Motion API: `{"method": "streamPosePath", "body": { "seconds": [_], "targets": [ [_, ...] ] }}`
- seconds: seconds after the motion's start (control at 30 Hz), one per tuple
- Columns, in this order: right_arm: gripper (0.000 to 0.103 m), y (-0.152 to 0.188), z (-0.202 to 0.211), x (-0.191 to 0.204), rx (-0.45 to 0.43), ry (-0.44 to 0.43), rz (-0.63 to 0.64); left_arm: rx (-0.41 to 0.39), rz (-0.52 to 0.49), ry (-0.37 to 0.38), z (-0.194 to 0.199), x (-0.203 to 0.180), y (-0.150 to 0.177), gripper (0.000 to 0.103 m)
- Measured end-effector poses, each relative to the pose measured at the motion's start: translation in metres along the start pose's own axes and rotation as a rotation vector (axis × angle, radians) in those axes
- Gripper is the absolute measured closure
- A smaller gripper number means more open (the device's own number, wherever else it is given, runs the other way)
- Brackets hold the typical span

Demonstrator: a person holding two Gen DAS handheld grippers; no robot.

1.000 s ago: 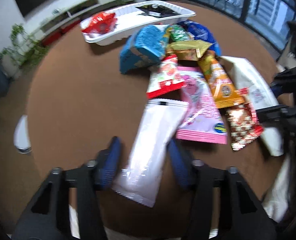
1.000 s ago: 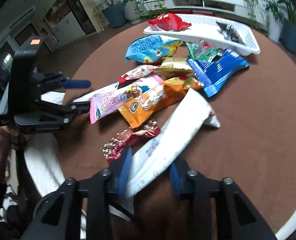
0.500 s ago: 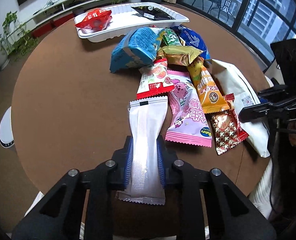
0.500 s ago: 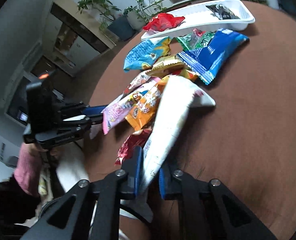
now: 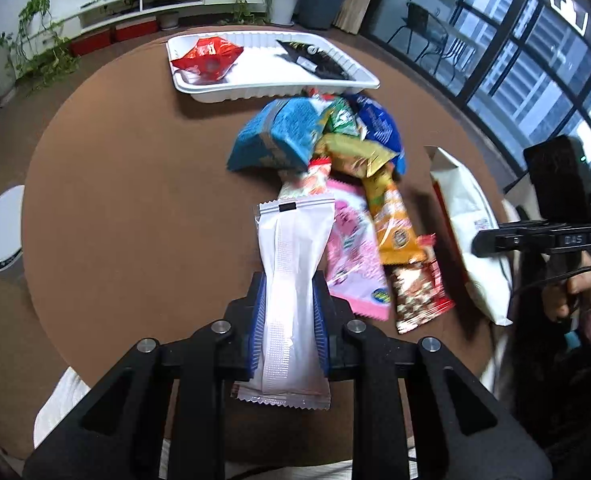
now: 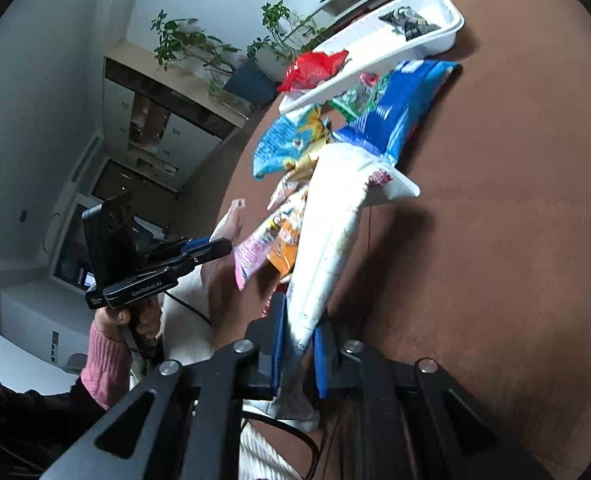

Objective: Organize snacks
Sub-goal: 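Grasp the white wrapper with the right gripper while the left grasps another white wrapper, then carry both white wrappers into the white tray and open both grippers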

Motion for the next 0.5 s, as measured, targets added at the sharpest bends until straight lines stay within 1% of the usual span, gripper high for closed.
{"method": "streamPosePath", "body": {
  "seconds": [0.27, 0.37, 0.4, 0.43, 0.5],
  "targets": [
    [0.089, -0.032, 0.013, -0.001, -0.051, -0.032, -0.009, -0.051, 0.037, 0.033, 0.013, 0.0, -0.022, 0.084],
    [0.089, -0.045, 0.017, -0.003, -0.068, -0.049, -0.011, -0.06, 0.04, 0.031, 0.014, 0.0, -0.029, 0.083],
    [0.089, -0.046, 0.018, -0.003, -0.07, -0.047, -0.01, -0.062, 0.041, 0.031, 0.015, 0.0, -0.031, 0.083],
    [0.089, -0.049, 0.016, -0.004, -0.056, -0.023, -0.001, -0.064, 0.043, 0.029, 0.014, 0.001, -0.032, 0.083],
    [0.089, -0.047, 0.012, -0.004, -0.028, -0.028, 0.013, -0.068, 0.047, 0.029, 0.014, 0.001, -0.034, 0.083]
  ]
}}
Point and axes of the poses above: each gripper's, at about its wrist camera, not at the fingertips, and z roughly against the way its jaws point, x to its left, y to its underside, the point moved 1 cm from there along -z, roughly the way its jaws point
